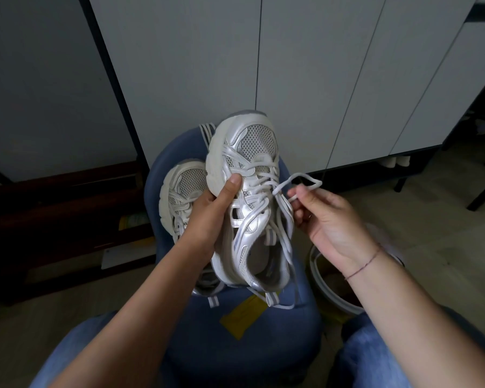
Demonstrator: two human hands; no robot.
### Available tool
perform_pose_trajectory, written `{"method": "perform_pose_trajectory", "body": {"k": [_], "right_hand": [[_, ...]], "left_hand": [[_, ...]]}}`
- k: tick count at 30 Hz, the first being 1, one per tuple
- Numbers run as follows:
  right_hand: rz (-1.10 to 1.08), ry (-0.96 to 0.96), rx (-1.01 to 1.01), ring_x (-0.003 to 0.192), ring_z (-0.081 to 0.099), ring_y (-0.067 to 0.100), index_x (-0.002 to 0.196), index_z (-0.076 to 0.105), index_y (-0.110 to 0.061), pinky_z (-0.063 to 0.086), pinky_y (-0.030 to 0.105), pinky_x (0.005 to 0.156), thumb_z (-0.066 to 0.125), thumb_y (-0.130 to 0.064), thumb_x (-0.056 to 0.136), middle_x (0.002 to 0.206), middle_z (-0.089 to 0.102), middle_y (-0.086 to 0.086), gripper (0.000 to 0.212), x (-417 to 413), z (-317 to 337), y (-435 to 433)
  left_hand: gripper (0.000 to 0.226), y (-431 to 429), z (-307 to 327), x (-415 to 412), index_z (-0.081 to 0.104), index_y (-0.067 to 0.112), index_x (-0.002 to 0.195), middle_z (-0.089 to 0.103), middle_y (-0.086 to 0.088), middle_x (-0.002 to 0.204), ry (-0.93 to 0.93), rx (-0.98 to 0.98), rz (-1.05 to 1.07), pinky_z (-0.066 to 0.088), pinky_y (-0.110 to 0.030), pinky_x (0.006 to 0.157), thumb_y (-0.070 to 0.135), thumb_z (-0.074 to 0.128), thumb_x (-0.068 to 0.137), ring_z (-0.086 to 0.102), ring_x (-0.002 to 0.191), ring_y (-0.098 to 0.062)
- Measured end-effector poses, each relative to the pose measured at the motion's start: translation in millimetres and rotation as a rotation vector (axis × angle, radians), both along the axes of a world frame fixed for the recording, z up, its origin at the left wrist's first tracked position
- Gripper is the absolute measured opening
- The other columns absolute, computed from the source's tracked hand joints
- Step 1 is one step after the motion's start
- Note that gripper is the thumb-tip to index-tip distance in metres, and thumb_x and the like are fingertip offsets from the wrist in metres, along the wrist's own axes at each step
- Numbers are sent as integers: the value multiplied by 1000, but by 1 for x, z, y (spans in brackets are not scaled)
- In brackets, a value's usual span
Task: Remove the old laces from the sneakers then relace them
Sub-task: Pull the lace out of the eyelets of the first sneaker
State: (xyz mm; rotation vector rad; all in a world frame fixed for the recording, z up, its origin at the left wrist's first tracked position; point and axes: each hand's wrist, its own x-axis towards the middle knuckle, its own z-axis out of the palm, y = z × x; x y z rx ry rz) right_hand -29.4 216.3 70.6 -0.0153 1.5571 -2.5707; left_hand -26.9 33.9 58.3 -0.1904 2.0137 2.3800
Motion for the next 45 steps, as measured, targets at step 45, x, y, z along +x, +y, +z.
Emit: {"method": "perform_pose_trajectory", "body": {"k": [45], "right_hand": [[-264,-78,-99,55,62,12,79,50,-11,50,20,50,38,-16,101,57,60,-2,26,-14,4,23]], "left_hand": [[69,-3,3,1,62,17,128,74,-3,113,-18,21,5,49,-46,102,59,66,73,70,105,-21]]}}
